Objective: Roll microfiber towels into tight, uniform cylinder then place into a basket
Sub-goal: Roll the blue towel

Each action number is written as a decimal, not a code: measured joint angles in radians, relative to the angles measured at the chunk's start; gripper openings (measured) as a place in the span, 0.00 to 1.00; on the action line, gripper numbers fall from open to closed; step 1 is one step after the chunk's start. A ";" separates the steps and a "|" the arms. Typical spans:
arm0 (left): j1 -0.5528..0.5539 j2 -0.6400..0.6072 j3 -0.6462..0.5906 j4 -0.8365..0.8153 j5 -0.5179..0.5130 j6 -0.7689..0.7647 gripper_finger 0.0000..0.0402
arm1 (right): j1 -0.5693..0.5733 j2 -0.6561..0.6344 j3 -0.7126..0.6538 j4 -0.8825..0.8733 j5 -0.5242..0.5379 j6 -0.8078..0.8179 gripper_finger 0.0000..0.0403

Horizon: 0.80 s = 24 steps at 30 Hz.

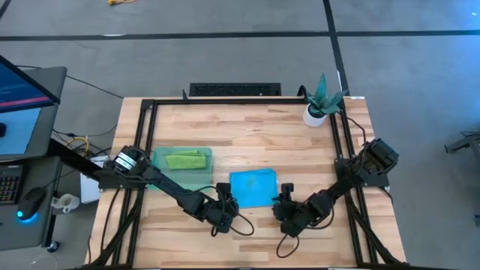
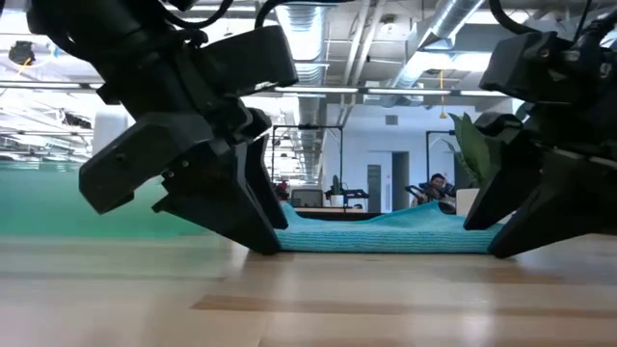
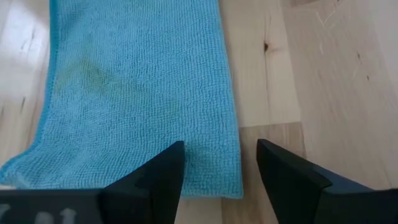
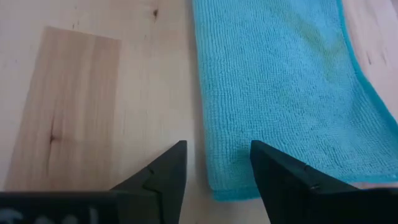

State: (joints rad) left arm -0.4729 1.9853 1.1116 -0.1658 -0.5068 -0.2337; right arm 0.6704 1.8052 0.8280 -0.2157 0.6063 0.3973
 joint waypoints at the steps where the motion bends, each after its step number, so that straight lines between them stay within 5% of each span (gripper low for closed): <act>1: 0.000 0.001 0.000 0.000 0.000 0.001 0.48 | -0.003 -0.001 0.000 -0.001 -0.004 0.004 0.49; 12: 0.014 0.058 0.007 -0.027 -0.009 -0.033 0.46 | -0.044 -0.003 0.001 -0.012 -0.092 0.074 0.28; 24: 0.025 0.063 0.006 -0.014 0.032 -0.002 0.07 | -0.080 -0.002 -0.001 -0.020 -0.120 0.074 0.04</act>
State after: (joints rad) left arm -0.4475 2.0483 1.1175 -0.1801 -0.4746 -0.2360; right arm 0.5900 1.8034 0.8269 -0.2355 0.4864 0.4717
